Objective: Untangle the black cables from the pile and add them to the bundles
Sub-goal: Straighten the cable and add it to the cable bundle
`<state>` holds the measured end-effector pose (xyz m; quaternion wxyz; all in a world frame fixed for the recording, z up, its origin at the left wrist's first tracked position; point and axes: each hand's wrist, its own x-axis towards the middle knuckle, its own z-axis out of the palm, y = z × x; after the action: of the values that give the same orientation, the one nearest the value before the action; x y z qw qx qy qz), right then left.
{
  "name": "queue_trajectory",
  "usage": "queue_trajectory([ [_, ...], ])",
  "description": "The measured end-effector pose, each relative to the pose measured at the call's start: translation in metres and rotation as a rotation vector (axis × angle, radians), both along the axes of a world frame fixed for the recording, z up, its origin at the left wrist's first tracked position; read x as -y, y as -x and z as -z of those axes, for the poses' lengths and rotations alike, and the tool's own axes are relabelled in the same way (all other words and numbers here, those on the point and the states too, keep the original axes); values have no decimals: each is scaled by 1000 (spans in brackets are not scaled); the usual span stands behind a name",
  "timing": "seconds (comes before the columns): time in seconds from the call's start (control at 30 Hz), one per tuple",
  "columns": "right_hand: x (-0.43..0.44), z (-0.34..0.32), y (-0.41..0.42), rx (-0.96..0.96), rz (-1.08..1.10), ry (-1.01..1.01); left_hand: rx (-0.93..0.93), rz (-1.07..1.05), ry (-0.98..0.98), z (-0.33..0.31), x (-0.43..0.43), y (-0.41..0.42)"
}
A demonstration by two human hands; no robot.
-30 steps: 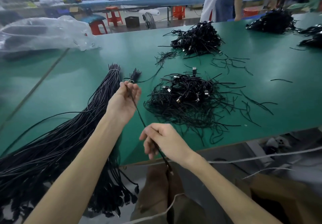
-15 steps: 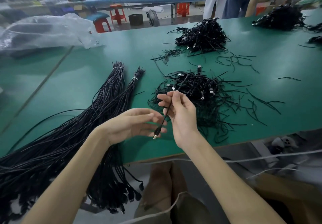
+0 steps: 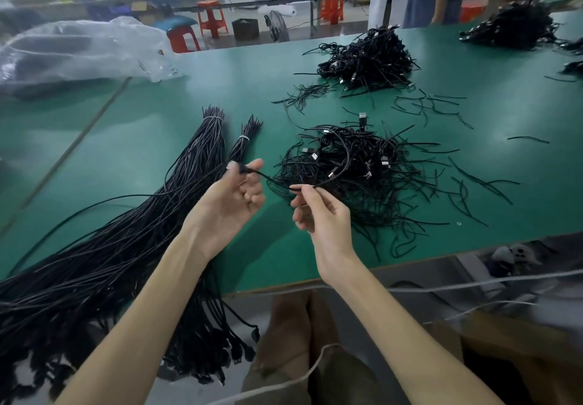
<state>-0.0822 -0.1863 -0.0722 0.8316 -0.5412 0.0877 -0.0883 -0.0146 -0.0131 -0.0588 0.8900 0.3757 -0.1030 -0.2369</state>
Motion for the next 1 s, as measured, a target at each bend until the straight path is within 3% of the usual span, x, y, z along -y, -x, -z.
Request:
queue_trajectory([
  [0.13, -3, 5, 5, 11, -81, 91, 56, -104, -184, 5, 10, 5],
  [0.33, 4, 1, 5, -39, -154, 116, 66, -17, -44, -8, 20, 13],
  [0.43, 7, -5, 4, -122, -170, 28, 162, 81, -92, -18, 15, 16],
  [0.57, 18, -11, 0, -245, -177, -204, 457, 337, -414, -34, 0, 25],
  [0.7, 15, -11, 3, -236, -241, -71, 669, 814, -793, -47, -2, 36],
  [0.8, 11, -11, 3, -226, -251, -21, 678, 1118, -974, -54, 8, 42],
  [0.9, 13, -9, 2, -214, -240, -56, 638, 1143, -1045, -50, 17, 44],
  [1.0, 17, -4, 3, -187, -228, -154, 633, 959, -1273, -42, 18, 41],
])
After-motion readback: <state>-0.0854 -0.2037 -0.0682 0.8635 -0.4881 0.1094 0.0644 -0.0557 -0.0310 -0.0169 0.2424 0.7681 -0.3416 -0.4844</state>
